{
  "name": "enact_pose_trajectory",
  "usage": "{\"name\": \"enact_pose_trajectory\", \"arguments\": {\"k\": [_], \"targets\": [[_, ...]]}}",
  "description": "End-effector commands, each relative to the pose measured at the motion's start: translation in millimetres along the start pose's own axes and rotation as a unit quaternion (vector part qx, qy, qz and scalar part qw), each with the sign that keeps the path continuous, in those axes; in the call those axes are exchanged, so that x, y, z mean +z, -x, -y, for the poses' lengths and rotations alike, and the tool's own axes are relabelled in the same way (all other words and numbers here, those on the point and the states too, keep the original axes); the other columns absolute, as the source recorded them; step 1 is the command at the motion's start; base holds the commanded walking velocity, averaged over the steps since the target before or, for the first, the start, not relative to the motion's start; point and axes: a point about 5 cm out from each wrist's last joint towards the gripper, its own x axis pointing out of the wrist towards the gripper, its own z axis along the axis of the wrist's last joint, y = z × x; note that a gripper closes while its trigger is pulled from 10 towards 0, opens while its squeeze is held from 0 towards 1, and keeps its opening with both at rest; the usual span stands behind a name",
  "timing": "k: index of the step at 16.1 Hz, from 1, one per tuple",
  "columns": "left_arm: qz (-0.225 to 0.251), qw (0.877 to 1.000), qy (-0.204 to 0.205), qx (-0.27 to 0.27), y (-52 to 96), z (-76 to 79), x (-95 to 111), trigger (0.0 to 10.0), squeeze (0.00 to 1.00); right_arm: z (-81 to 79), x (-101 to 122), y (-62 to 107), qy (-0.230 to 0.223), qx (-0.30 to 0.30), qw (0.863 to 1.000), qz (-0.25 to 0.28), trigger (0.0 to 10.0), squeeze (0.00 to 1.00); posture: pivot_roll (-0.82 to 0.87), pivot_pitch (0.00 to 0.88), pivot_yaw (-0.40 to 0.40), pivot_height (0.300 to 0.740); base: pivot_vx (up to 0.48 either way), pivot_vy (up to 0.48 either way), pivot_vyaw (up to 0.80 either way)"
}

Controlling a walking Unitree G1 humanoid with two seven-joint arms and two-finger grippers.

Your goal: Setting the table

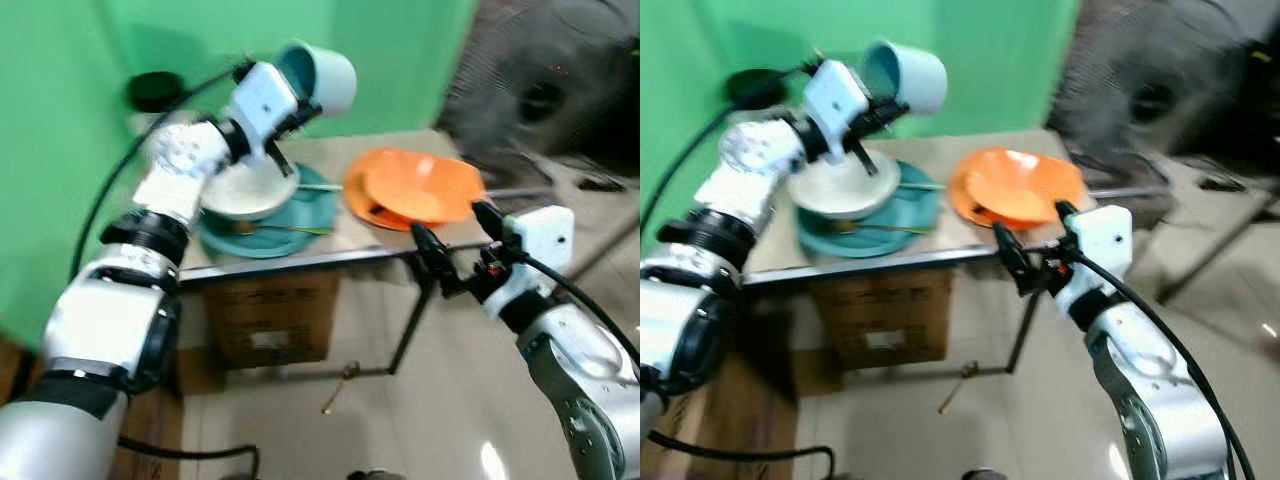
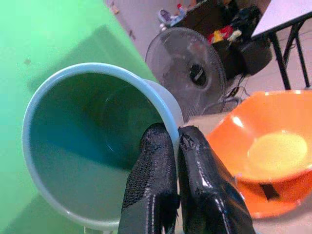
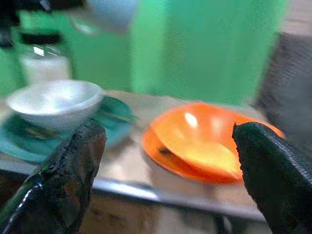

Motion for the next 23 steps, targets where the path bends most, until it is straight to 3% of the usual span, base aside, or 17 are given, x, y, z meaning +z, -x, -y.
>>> {"name": "enact_pose_trajectory", "arguments": {"k": [1, 3, 4, 6, 7, 9, 14, 16, 19, 20, 22, 23], "targets": [[0.014, 1.0, -0.005, 0.005, -2.6, -3.5, 8, 0.0, 0.0, 2.0, 3, 0.3, 0.004, -0.008, 1.0, 0.007, 10.0, 0.0, -0.1, 0.0, 0.012, 0.74, 0.0, 0.0, -0.8], [0.024, 0.999, 0.046, 0.006, 0.0, 13.0, -1, 0.0, 0.0, 2.1, -2, 2.3, 0.001, -0.038, 0.999, 0.004, 10.0, 0.0, -0.1, 0.0, 0.019, 0.74, 0.0, 0.0, -0.8], [0.037, 0.993, 0.113, 0.024, 2.6, 33.7, -8, 0.0, 0.0, 4.4, -6, 4.2, -0.004, -0.073, 0.997, 0.0, 10.0, 0.0, -0.11, 0.0, 0.024, 0.74, 0.0, 0.0, -0.8], [0.051, 0.977, 0.194, 0.067, 8.4, 68.1, -11, 8.2, 0.0, 7.1, -8, 7.5, -0.012, -0.11, 0.994, 0.0, 10.0, 0.0, -0.11, 0.0, 0.014, 0.74, 0.0, 0.0, -0.8], [0.049, 0.972, 0.215, 0.085, 9.3, 76.7, -11, 10.0, 0.0, 8.3, -9, 8.1, -0.013, -0.118, 0.993, 0.001, 10.0, 0.0, -0.1, 0.0, 0.004, 0.74, 0.0, 0.0, -0.8], [0.043, 0.949, 0.266, 0.161, 17.5, 88.8, -16, 10.0, 0.0, 9.3, -10, 6.3, -0.014, -0.132, 0.991, 0.001, 10.0, 0.0, -0.1, 0.0, -0.001, 0.74, 0.0, 0.0, -0.8], [0.029, 0.933, 0.275, 0.23, 42.8, 95.2, -15, 10.0, 0.0, 6.7, -15, 1.7, -0.023, -0.142, 0.99, -0.001, 10.0, 0.0, -0.09, 0.0, -0.005, 0.74, 0.0, 0.0, -0.8], [-0.002, 0.936, 0.299, 0.185, 49.8, 101.4, -20, 10.0, 0.0, 5.7, -16, 0.7, -0.025, -0.145, 0.989, 0.001, 10.0, 0.0, -0.09, 0.0, 0.005, 0.74, 0.0, 0.0, -0.8], [-0.036, 0.942, 0.274, 0.19, 59.1, 109.2, -25, 10.0, 0.0, 4.7, -20, 2.9, -0.026, -0.15, 0.988, -0.001, 10.0, 0.0, -0.09, 0.0, 0.014, 0.74, 0.0, 0.0, -0.8], [-0.048, 0.94, 0.277, 0.195, 61.9, 112.5, -26, 10.0, 0.0, 4.9, -21, 3.8, -0.026, -0.156, 0.987, -0.001, 10.0, 0.0, -0.09, 0.0, 0.021, 0.74, 0.0, 0.0, -0.8], [-0.077, 0.924, 0.311, 0.211, 65.7, 121.5, -29, 10.0, 0.0, 5.4, -22, 4.7, -0.03, -0.162, 0.986, 0.001, 10.0, 0.0, -0.09, 0.0, 0.025, 0.74, 0.0, 0.0, -0.8], [-0.08, 0.925, 0.304, 0.215, 65.9, 121.6, -28, 10.0, 0.0, 5.5, -22, 4.7, -0.029, -0.162, 0.986, 0.002, 10.0, 0.0, -0.09, 0.0, 0.022, 0.74, 0.0, 0.0, -0.8]]}}
